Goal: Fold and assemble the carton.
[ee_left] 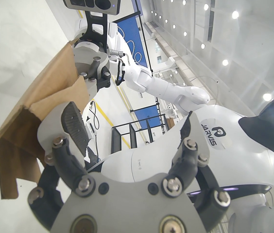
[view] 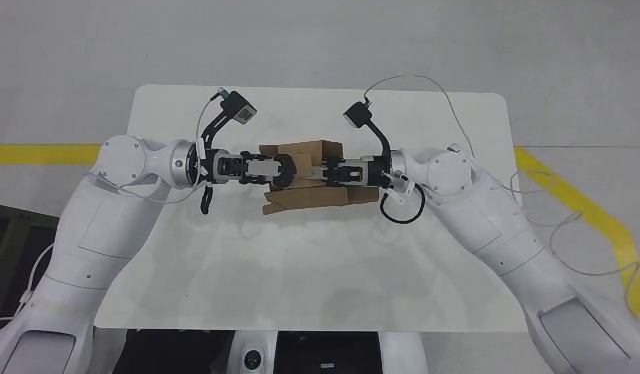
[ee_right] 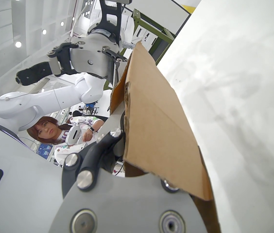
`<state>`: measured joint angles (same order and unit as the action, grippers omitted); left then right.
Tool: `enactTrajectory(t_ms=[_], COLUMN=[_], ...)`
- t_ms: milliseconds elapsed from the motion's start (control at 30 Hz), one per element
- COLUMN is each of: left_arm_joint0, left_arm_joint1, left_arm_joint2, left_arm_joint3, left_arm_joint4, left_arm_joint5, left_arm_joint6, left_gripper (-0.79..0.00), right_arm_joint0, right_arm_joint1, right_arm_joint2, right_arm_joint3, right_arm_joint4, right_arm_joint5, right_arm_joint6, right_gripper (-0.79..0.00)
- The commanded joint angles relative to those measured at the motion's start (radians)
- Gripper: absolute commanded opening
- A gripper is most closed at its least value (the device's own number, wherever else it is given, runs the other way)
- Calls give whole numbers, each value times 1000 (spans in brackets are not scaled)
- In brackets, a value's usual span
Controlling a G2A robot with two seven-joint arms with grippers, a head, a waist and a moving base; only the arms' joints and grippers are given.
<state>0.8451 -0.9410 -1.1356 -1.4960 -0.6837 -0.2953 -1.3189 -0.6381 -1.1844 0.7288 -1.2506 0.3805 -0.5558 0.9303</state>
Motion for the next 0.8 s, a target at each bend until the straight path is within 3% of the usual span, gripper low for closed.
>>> enactTrajectory(t_ms=[0,367,767], left_arm_joint0=[3,18,-1], left_arm_joint1=[0,1,-4], left_arm_joint2=[-14,-38,-43], left_arm_joint3=[-4,38,82], left_arm_joint4=[-26,-10,10], left_arm_joint5=[-3,7,9], left_arm_joint6=[1,-3,10], left_gripper=[0,0,0], right_arm_joint0=[0,-20,-15], right_arm_joint1=[0,11,-3], right_arm_joint2=[8,70,54], right_arm_joint3=[10,5,-2], right_arm_joint4=[-6,-7,52], right_arm_joint5=[1,12,36], right_arm_joint6=[-4,45,172], right_gripper=[-785,-785,-785])
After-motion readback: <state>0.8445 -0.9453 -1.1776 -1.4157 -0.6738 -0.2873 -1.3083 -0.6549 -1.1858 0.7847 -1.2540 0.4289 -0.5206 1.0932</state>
